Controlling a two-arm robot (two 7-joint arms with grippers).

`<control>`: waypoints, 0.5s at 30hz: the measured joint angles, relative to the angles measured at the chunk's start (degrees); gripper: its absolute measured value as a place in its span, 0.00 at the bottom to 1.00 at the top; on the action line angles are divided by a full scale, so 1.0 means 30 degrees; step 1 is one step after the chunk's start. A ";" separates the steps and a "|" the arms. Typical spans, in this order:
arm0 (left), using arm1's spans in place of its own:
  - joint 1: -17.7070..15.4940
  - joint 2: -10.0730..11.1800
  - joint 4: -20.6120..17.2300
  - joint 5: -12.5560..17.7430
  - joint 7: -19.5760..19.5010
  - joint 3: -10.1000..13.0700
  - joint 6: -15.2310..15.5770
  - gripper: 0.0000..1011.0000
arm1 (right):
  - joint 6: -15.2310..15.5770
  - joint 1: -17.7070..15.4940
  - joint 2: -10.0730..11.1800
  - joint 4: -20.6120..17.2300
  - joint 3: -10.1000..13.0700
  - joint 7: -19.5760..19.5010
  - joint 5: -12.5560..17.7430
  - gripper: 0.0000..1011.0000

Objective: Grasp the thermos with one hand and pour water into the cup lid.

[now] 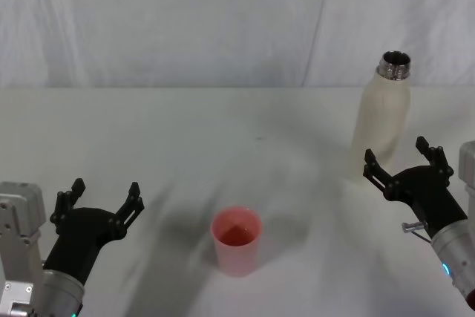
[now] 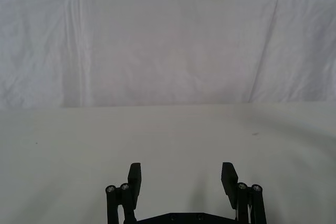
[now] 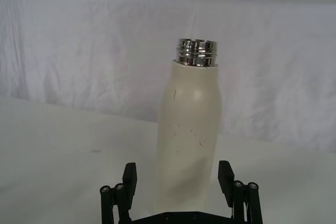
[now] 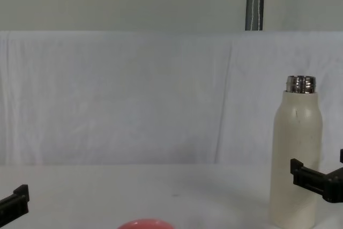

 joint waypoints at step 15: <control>-0.0001 0.0001 0.0000 0.0000 0.0000 0.0000 0.0001 0.99 | 0.0700 0.0961 -0.0185 0.1549 0.0203 0.0983 0.1029 0.99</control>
